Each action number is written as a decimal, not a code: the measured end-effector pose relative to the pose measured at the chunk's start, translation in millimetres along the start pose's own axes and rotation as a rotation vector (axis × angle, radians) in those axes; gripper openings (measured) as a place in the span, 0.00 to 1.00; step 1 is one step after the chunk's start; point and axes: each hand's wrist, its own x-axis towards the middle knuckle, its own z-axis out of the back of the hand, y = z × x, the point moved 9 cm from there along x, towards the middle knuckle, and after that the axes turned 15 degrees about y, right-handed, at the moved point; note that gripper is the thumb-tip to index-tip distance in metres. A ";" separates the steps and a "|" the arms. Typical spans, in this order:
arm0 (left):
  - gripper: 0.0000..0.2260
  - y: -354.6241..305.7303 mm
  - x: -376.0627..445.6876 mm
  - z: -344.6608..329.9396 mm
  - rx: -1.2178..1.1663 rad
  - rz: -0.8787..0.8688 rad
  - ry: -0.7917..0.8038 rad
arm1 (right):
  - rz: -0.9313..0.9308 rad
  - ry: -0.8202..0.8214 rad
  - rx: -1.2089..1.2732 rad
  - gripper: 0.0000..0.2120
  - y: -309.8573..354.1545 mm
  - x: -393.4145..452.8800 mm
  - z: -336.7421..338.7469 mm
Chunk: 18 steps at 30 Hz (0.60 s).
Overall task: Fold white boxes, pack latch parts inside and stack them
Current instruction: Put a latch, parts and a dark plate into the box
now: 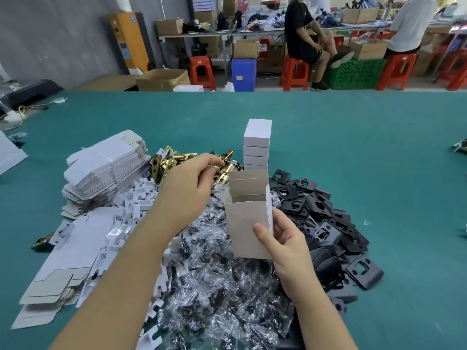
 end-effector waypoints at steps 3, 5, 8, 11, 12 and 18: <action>0.12 35.1 4.0 -0.4 0.158 0.147 0.083 | -0.010 -0.014 0.003 0.22 -2.0 0.0 1.2; 0.11 65.8 5.6 6.0 0.335 0.288 0.126 | -0.018 -0.019 0.008 0.23 -3.6 0.3 1.2; 0.15 116.4 -2.4 18.6 0.527 0.511 0.213 | -0.023 -0.018 0.004 0.23 -5.1 0.4 1.4; 0.19 157.2 -18.1 27.0 0.625 0.693 0.290 | -0.028 -0.024 0.001 0.23 -6.2 0.2 2.6; 0.19 167.0 -22.2 30.4 0.622 0.736 0.288 | -0.031 -0.026 -0.003 0.23 -6.6 0.4 2.9; 0.22 193.8 -37.2 36.2 0.544 0.853 0.280 | -0.034 -0.028 -0.014 0.23 -7.6 1.1 3.0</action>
